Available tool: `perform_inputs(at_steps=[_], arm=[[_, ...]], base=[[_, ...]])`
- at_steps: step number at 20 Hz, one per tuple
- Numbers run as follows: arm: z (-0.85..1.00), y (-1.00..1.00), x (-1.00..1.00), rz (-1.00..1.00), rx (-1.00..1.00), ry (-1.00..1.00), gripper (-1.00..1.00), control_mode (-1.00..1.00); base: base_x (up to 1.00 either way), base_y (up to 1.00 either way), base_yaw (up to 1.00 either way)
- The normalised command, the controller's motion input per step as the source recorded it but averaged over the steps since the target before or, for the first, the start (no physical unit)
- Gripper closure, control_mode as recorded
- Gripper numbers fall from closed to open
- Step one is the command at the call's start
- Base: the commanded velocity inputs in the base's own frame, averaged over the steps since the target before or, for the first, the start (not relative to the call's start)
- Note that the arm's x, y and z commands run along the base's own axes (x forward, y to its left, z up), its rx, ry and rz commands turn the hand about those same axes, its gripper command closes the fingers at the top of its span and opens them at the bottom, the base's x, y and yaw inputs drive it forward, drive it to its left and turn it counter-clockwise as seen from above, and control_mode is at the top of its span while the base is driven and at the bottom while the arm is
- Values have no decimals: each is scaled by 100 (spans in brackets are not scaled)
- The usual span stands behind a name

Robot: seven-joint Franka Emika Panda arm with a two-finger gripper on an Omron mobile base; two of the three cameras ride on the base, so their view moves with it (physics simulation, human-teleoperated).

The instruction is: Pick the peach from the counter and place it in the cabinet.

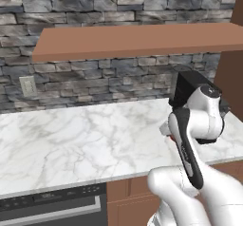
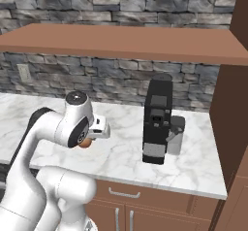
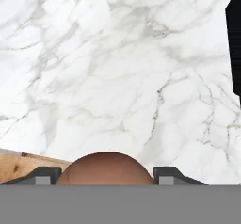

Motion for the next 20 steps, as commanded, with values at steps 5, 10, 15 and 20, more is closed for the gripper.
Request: perform_inputs(at_steps=[5,10,15,20], arm=[[99,0,-48,0,0,-23,100,-100],[100,0,-51,0,0,-20,100,-100],[100,0,-30,0,1,-10,100,-100],[100,0,-33,0,0,-2,100,-100]], base=[[0,0,0],[0,0,0],[0,0,0],[0,0,0]])
